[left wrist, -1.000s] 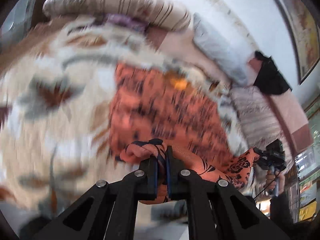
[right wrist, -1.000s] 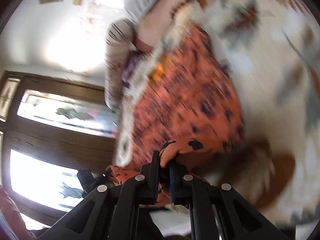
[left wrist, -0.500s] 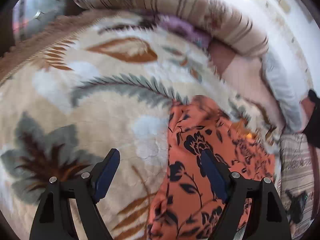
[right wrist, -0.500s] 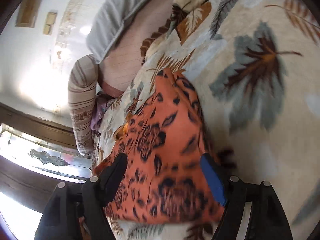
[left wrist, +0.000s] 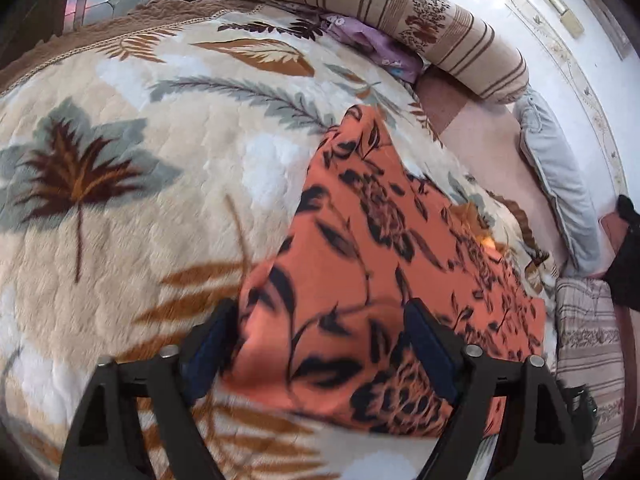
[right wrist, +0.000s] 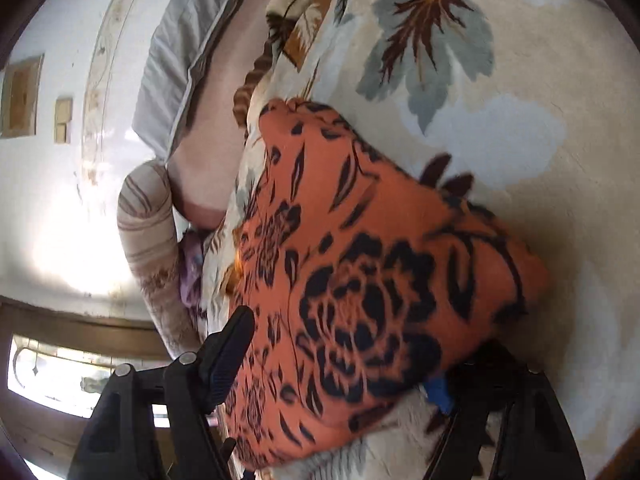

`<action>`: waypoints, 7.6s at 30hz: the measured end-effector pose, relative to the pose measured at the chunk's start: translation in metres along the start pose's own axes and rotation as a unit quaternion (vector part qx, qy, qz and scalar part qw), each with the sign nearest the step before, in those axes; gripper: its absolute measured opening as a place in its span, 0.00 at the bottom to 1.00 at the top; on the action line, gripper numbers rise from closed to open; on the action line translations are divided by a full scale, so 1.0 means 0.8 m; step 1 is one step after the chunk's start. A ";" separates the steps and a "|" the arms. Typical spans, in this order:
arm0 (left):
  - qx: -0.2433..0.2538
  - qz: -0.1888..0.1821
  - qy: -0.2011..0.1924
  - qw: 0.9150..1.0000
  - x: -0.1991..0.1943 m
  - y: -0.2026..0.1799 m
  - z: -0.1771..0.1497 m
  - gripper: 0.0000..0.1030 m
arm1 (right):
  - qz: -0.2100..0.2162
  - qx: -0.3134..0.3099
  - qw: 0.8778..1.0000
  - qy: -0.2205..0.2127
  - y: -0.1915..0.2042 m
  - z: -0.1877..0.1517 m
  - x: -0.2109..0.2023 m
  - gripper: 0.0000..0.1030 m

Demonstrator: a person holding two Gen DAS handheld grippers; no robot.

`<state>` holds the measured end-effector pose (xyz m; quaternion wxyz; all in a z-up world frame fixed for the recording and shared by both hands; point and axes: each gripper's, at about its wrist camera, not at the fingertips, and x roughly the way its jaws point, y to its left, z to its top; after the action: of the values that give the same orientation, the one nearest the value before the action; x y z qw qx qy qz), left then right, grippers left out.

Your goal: Fold small clothes

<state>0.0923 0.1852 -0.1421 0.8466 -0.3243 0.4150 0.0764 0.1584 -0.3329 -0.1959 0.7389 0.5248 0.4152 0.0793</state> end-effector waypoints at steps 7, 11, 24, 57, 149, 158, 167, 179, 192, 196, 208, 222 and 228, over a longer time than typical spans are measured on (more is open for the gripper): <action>0.060 -0.026 -0.018 0.998 -0.074 -0.033 0.024 0.16 | 0.018 -0.067 0.998 -0.006 0.078 -0.003 -0.041 0.10; 0.091 -0.036 -0.023 0.995 -0.132 -0.027 -0.004 0.18 | 0.020 -0.108 0.994 -0.001 0.093 -0.034 -0.108 0.10; 0.108 0.069 -0.027 0.991 -0.134 0.048 -0.034 0.58 | -0.087 -0.107 0.990 -0.007 -0.008 -0.060 -0.192 0.25; 0.203 0.106 -0.015 0.973 -0.031 -0.033 0.081 0.64 | 0.011 -0.181 0.976 0.124 0.077 0.059 -0.037 0.72; 0.075 0.036 0.070 0.994 -0.112 0.052 -0.109 0.30 | -0.110 -0.205 0.969 0.083 0.024 -0.043 -0.092 0.88; 0.121 0.102 0.026 0.987 -0.143 0.029 -0.072 0.57 | -0.097 -0.197 0.971 0.095 0.018 -0.038 -0.096 0.88; 0.187 0.124 0.094 0.970 0.020 -0.017 0.055 0.10 | -0.095 -0.196 0.970 0.107 0.017 -0.035 -0.093 0.88; 0.180 0.133 0.030 0.974 0.028 -0.017 0.108 0.40 | -0.033 -0.200 0.969 0.138 0.083 0.034 -0.028 0.87; 0.215 0.101 -0.020 0.971 -0.109 -0.054 -0.021 0.72 | -0.038 -0.191 0.981 0.007 0.059 0.004 -0.129 0.88; 0.212 0.097 -0.010 0.972 -0.125 -0.053 -0.061 0.72 | 0.004 -0.242 0.964 0.108 0.061 -0.081 -0.134 0.88; 0.186 0.097 -0.023 0.977 -0.185 -0.039 -0.108 0.72 | 0.015 -0.145 0.987 0.065 0.013 -0.086 -0.141 0.88; 0.198 0.111 -0.025 0.974 -0.183 -0.044 -0.117 0.72 | -0.018 -0.064 0.998 0.011 -0.031 -0.081 -0.179 0.89; 0.187 0.110 -0.005 0.976 -0.161 -0.045 -0.116 0.72 | -0.009 -0.157 0.985 0.065 0.014 -0.090 -0.155 0.92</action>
<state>-0.0368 0.1185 -0.0691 0.8806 -0.1122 0.4511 0.0917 0.0321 -0.3460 -0.1280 0.7844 0.3923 0.4490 0.1709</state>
